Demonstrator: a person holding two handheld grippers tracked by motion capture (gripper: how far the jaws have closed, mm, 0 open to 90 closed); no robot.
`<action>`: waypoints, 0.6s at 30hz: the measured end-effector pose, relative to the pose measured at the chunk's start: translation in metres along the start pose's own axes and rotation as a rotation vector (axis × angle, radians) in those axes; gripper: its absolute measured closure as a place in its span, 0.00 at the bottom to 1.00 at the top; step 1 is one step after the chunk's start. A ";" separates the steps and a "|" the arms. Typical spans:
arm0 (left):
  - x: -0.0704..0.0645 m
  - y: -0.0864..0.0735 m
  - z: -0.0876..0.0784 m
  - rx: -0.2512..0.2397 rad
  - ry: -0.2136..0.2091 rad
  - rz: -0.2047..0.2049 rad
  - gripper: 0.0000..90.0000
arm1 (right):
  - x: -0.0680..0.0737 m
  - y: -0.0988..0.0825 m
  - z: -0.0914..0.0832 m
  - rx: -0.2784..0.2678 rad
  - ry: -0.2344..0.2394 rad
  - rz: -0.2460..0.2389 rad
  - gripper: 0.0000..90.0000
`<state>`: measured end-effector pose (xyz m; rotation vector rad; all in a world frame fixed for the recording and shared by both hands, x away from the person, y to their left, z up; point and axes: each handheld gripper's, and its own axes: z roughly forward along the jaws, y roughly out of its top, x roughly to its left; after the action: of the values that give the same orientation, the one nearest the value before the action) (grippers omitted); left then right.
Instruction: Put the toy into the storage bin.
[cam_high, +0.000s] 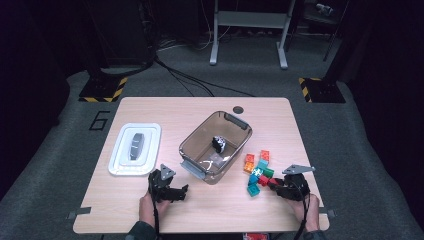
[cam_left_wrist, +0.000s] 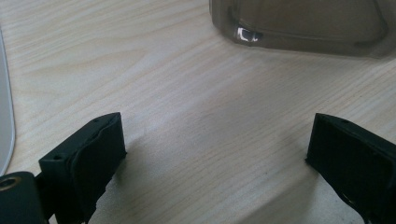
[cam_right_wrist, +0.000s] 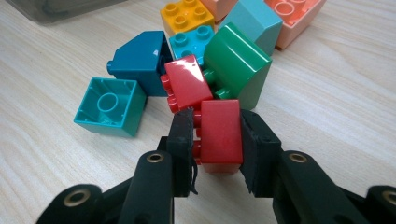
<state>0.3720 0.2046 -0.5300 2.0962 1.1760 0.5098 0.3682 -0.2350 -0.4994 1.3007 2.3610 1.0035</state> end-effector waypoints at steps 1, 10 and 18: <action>0.000 0.000 0.000 0.000 0.000 0.000 0.04 | -0.001 0.000 -0.001 -0.005 0.003 0.007 0.75; -0.001 0.000 0.001 -0.011 0.002 -0.014 0.04 | -0.007 0.001 -0.011 -0.033 0.004 0.031 0.75; -0.001 0.000 0.001 -0.011 0.002 -0.015 0.05 | -0.010 0.006 -0.020 -0.053 -0.012 0.041 0.75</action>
<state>0.3719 0.2035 -0.5307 2.0762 1.1864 0.5103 0.3671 -0.2497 -0.4819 1.3368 2.2914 1.0594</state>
